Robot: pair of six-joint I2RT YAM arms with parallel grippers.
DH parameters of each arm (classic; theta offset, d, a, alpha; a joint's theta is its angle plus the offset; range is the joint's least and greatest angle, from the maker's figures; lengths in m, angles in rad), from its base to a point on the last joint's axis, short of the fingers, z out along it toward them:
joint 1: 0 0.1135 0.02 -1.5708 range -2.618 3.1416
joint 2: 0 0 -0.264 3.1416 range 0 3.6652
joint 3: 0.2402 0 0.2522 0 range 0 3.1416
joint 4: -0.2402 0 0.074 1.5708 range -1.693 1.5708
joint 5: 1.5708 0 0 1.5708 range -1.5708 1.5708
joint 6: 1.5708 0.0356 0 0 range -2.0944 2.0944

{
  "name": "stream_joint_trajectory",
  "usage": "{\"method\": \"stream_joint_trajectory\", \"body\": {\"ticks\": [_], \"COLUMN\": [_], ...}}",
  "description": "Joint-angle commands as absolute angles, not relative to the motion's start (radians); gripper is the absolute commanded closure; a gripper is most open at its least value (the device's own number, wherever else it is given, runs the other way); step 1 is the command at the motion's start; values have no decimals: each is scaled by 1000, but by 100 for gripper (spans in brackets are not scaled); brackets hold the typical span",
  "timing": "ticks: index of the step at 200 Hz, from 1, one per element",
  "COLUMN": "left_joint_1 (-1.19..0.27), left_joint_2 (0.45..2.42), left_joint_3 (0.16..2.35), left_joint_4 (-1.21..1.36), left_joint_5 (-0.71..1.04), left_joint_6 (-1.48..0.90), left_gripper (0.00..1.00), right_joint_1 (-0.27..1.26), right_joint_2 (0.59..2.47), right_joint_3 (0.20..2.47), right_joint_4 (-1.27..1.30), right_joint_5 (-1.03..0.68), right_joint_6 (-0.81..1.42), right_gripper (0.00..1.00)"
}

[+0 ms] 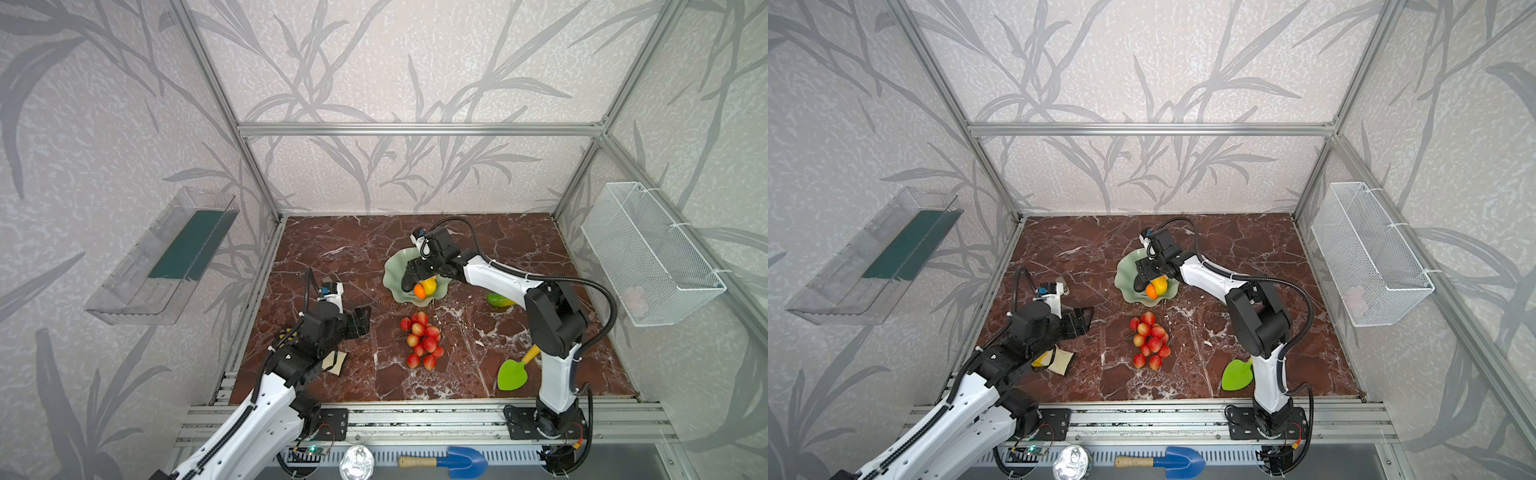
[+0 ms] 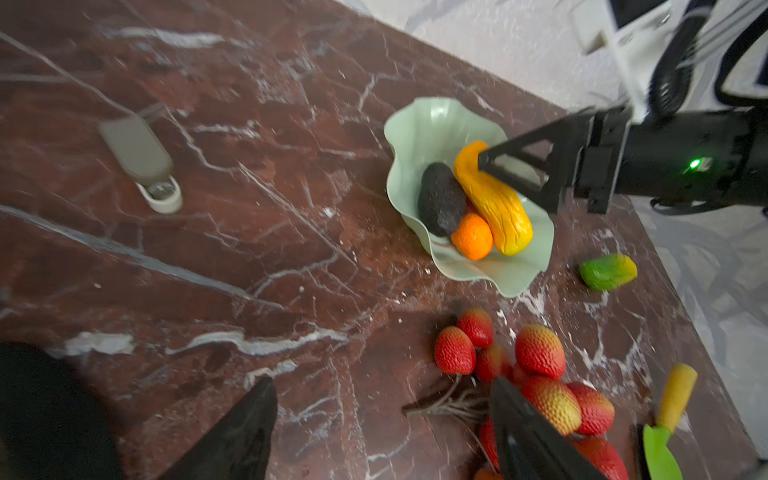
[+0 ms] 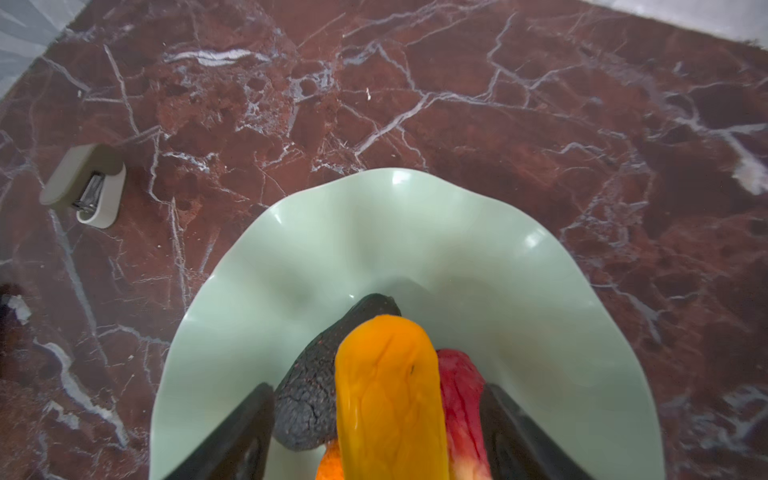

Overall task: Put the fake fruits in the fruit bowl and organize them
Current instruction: 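Lay the yellow papaya into the bowl and open the right gripper, then grasp the strawberry bunch stems with the left gripper while the right withdraws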

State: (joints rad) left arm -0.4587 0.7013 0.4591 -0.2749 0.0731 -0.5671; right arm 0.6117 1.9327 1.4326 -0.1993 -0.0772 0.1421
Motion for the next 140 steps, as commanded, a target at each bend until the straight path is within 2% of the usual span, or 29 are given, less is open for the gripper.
{"method": "stream_joint_trajectory", "body": {"ticks": [1, 24, 59, 102, 140], "left_joint_1": [-463, -520, -671, -738, -757], "left_joint_2": [765, 853, 966, 1111, 1267], "left_joint_3": [490, 502, 541, 556, 629], "left_joint_4": [-301, -319, -378, -338, -345], "left_joint_5": [238, 243, 114, 82, 100], "left_joint_6": [-540, -529, -501, -479, -414], "left_gripper": [28, 35, 36, 36, 31], "right_joint_1": [599, 596, 588, 574, 567], "right_joint_2": [1754, 1591, 1400, 1258, 1199], "right_joint_3": [1339, 1195, 1009, 880, 841], "right_joint_4": [-134, -88, -45, -56, -94], "right_joint_5": [-96, -99, -82, -76, -65], "right_joint_6": [162, 174, 216, 260, 261], "right_gripper": [14, 7, 1, 1, 1]}}
